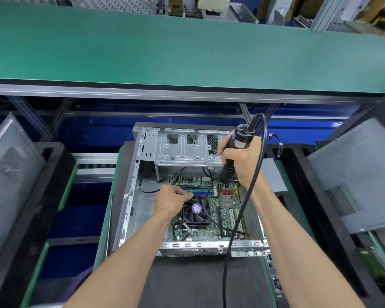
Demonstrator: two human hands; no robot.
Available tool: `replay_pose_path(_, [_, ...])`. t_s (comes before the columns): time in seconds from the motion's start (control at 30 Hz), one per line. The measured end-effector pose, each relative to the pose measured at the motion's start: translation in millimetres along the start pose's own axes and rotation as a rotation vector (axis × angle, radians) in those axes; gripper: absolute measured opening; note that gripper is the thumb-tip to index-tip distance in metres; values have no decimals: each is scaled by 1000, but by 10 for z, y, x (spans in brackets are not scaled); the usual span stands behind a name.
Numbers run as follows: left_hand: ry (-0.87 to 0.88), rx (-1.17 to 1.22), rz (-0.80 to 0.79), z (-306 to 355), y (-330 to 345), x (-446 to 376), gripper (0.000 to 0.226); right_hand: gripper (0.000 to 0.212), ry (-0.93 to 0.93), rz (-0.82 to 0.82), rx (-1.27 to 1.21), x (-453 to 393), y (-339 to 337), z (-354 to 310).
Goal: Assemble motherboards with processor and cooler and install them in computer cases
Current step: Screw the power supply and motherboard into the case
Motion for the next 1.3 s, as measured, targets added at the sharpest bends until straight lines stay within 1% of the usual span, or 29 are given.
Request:
replay_pose_path(0.1, [1, -6, 4, 0, -2, 1, 15, 21, 3, 11, -10, -4, -52, 2])
replay_pose_path(0.23, [14, 5, 3, 13, -9, 9, 14, 32, 3, 22, -57, -15, -111, 18])
replay_pose_path(0.4, [18, -3, 11, 30, -6, 15, 14, 25, 0, 15, -48, -15, -151, 38])
replay_pose_path(0.53, [31, 30, 37, 73, -9, 22, 12, 24, -18, 12, 20, -27, -98, 50])
replay_pose_path(0.57, [24, 84, 41, 91, -12, 29, 14, 23, -18, 9, 40, -23, -79, 64])
replay_pose_path(0.63, [-37, 296, 47, 110, -18, 37, 21, 25, 15, 21, 72, 18, -67, 172])
replay_pose_path(0.77, [-220, 949, 32, 101, -67, 12, 32, 23, 162, 91, -42, 194, -109, 430])
replay_pose_path(0.83, [-279, 1155, 44, 102, -92, 27, 32, 14, 178, 130, -86, 211, -127, 411])
replay_pose_path(0.9, [-279, 1225, 55, 104, -105, 40, 33, 12, 158, 169, -136, 219, -134, 301])
replay_pose_path(0.93, [-258, 1228, 32, 114, -97, 42, 36, 11, 133, 170, -165, 220, -125, 226])
replay_pose_path(1.0, [-228, 1221, -45, 127, -71, 49, 42, 7, 67, 138, -221, 249, -90, 44])
replay_pose_path(1.07, [-232, 1241, -105, 127, -50, 51, 46, 14, 15, 99, -254, 287, -41, -122])
replay_pose_path(1.1, [-239, 1256, -119, 127, -43, 51, 46, 16, -2, 75, -273, 304, -11, -193])
replay_pose_path(1.2, [-251, 1273, -134, 143, -26, 43, 48, 11, -30, 16, -375, 330, 105, -337])
replay_pose_path(1.3, [-241, 1296, -163, 175, -14, 45, 51, 11, -23, -3, -456, 340, 219, -378])
Point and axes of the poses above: each hand's wrist, its own x-axis away from the middle knuckle, its own y-axis out of the palm, z = x × y, the point moved 3 cm from there along -x, towards the middle knuckle, and after that the axes turned 14 degrees about y, right-handed, at the moved point
